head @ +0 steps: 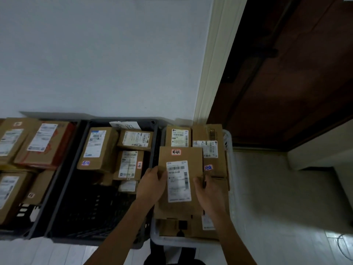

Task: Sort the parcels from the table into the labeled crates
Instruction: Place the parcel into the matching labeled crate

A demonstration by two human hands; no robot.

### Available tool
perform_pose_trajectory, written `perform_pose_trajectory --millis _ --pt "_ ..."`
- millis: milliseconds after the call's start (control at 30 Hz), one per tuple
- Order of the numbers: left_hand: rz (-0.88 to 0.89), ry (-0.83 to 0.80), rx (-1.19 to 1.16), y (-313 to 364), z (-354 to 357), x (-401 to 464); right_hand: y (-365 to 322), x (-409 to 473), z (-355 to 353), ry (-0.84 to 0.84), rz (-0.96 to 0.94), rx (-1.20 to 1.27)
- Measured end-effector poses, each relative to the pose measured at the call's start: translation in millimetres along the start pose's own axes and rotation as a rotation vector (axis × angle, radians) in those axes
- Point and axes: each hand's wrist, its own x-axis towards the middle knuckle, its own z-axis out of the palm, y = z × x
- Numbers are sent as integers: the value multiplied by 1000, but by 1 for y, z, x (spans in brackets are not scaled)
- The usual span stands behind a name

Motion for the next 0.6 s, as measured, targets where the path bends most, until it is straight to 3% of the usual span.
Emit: perform_pose_trajectory --millis 300,600 --pt "46 -122 -84 37 -13 76 -35 85 -13 69 -4 -133" --pt "73 -144 -71 43 -10 105 -44 111 -2 117 3 -176"
